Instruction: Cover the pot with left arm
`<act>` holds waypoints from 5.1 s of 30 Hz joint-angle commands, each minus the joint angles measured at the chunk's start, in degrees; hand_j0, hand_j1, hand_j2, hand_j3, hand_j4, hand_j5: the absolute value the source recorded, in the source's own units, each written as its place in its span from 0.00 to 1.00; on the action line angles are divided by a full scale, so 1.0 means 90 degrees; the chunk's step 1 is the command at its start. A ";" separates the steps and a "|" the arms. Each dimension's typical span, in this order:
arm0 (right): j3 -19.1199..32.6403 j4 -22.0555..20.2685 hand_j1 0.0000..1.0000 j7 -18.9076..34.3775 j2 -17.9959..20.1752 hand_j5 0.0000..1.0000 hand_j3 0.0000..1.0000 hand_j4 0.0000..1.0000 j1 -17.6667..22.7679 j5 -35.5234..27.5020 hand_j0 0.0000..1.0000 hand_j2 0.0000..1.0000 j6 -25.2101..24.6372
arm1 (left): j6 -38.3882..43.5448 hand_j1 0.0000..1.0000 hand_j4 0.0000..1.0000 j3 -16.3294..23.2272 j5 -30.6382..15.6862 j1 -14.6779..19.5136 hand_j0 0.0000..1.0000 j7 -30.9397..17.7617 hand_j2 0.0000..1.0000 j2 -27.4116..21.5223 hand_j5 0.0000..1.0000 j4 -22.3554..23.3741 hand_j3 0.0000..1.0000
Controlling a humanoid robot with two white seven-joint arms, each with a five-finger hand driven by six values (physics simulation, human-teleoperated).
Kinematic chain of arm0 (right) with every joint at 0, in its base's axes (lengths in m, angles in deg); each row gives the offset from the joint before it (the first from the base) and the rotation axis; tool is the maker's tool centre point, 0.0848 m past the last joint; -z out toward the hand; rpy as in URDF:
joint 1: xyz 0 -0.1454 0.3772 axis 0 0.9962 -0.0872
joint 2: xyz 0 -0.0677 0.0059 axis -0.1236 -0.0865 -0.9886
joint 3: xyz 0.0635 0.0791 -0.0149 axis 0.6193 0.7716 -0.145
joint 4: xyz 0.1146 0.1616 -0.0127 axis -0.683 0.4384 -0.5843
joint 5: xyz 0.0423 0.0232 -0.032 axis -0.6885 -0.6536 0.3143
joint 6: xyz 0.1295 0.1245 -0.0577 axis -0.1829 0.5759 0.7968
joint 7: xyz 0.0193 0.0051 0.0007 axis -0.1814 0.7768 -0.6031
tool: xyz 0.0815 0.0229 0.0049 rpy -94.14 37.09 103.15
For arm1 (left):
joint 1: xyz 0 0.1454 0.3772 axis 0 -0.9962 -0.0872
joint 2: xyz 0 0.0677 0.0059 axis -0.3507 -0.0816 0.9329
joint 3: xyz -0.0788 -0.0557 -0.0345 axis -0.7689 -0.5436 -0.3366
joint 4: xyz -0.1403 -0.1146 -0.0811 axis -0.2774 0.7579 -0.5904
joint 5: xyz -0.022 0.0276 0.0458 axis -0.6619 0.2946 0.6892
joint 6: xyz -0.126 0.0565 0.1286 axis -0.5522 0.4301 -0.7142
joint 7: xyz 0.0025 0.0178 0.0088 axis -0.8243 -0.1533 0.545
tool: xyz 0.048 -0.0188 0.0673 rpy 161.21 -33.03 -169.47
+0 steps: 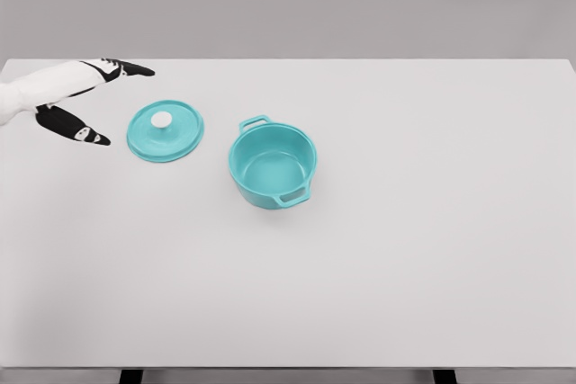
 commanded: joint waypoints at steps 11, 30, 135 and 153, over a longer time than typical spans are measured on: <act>0.0013 0.0007 1.00 0.0002 0.0000 1.00 1.00 1.00 0.0000 -0.0004 1.00 1.00 0.0003 | 0.0018 1.00 1.00 0.0548 -0.0745 0.0410 1.00 0.0003 1.00 0.0665 1.00 0.1042 1.00; 0.0013 0.0007 1.00 0.0002 0.0000 1.00 1.00 1.00 0.0000 -0.0004 1.00 1.00 0.0003 | 0.0018 1.00 1.00 0.0919 -0.0842 0.1201 1.00 0.0044 1.00 0.2003 1.00 0.3738 1.00; 0.0013 0.0007 1.00 0.0002 0.0000 1.00 1.00 1.00 0.0000 -0.0004 1.00 1.00 0.0003 | 0.0018 0.53 0.53 0.2188 -0.1428 0.1250 0.53 0.0003 0.53 0.1358 0.53 0.1522 0.53; 0.0013 0.0007 1.00 0.0002 0.0000 1.00 1.00 1.00 0.0000 -0.0004 1.00 1.00 0.0003 | 0.0018 0.49 0.49 0.1065 -0.1360 0.0586 0.49 0.0003 0.49 0.1465 0.49 0.0145 0.49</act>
